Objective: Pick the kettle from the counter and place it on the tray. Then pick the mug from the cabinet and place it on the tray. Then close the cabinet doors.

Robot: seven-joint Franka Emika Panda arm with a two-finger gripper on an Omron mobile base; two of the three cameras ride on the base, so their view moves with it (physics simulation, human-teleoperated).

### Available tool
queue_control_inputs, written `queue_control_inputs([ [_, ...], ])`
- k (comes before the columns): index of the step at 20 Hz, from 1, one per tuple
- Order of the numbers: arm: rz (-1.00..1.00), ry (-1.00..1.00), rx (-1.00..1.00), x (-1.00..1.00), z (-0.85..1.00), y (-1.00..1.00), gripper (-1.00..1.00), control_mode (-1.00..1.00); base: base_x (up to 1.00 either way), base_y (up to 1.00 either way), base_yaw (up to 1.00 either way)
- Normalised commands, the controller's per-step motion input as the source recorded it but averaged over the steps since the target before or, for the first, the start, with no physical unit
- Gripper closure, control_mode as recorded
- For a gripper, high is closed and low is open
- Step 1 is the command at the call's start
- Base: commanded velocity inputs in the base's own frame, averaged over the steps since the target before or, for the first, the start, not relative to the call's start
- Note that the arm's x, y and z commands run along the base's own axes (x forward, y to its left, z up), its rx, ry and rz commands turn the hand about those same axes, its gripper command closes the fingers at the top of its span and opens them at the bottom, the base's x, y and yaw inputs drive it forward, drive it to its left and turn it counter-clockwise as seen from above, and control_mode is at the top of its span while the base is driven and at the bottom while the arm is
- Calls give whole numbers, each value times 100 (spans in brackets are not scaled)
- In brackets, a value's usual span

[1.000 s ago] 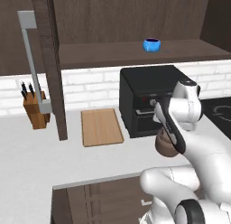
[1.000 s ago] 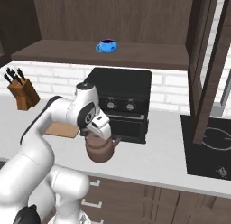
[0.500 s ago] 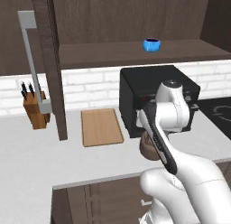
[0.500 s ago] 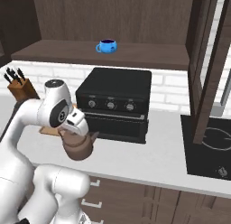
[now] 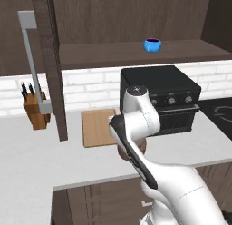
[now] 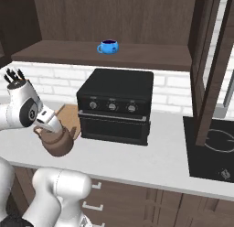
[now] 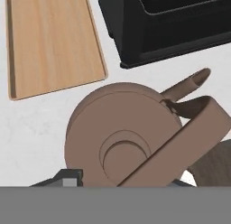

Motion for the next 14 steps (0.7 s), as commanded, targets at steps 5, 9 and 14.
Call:
queue_control_inputs([
  [5,5,-2,-3,56,2,75,100,-100,0,0,0],
  [9,8,-19,-2,59,1,44,100,-100,0,0,0],
  [14,11,-17,0,60,1,6,100,-100,0,0,0],
])
